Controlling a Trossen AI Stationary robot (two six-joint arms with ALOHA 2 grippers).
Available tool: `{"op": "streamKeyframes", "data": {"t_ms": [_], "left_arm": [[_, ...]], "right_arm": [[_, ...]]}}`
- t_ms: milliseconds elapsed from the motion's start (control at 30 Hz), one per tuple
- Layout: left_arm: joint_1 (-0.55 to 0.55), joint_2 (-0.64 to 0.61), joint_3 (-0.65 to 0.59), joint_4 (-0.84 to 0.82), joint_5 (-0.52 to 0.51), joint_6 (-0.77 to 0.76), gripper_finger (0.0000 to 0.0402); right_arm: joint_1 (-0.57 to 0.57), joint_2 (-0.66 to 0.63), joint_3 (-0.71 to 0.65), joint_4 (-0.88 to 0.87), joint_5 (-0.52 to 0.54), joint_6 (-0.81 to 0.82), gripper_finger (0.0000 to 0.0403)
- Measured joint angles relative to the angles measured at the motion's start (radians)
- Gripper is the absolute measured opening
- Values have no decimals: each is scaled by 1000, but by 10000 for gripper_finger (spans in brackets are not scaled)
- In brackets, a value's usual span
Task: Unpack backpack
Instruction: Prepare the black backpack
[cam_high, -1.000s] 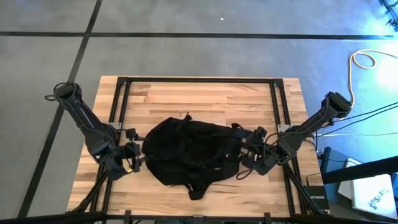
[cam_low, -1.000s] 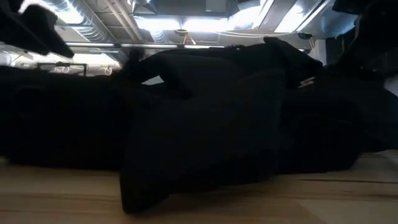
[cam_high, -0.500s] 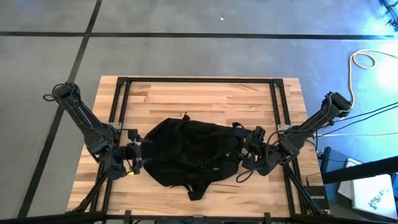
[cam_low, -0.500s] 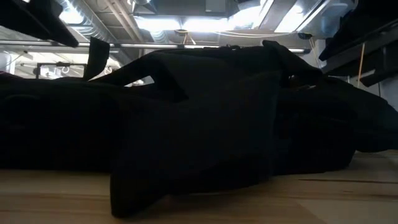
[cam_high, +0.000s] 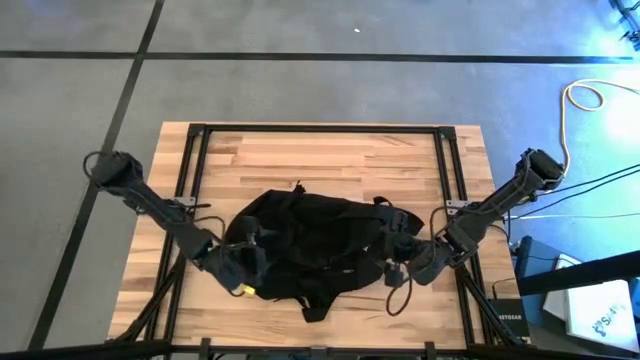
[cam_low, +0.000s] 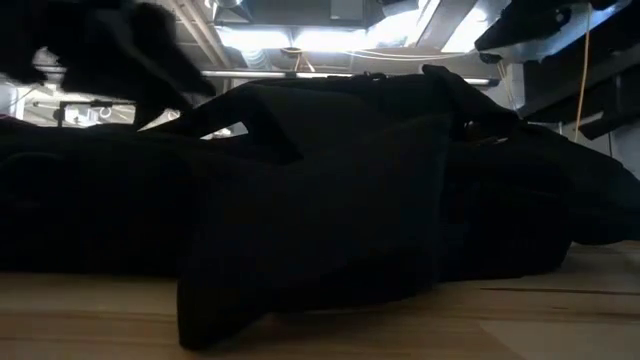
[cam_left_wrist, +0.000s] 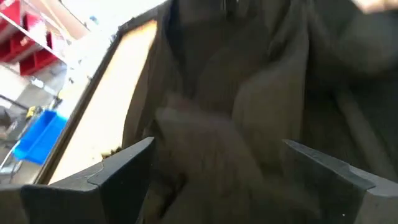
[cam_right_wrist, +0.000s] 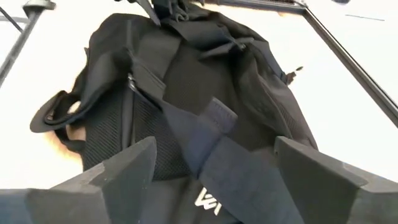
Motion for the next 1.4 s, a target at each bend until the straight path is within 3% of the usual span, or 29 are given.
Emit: {"op": "streamKeyframes", "data": {"t_ms": [100,267,467,567,667,1033,1400], "left_arm": [[26,9,0,98,61,103,324],[80,9,-1,168,253,156,324],[132,11,0,413,400,218,324],[165,52,22,427,529,225,324],[190,130,60,433,581,226,324],[241,401,276,442,565,283,324],[257,414,295,363,387,256,324]], "right_arm": [[0,0,0,-7,-2,-1,300],[0,5,-1,-9,5,-17,290],[0,5,-1,-8,11,-17,282],[0,8,-1,-8,6,-17,280],[0,9,-1,-9,5,-17,280],[0,10,-1,-13,3,-16,280],[0,10,-1,-16,2,-16,280]]}}
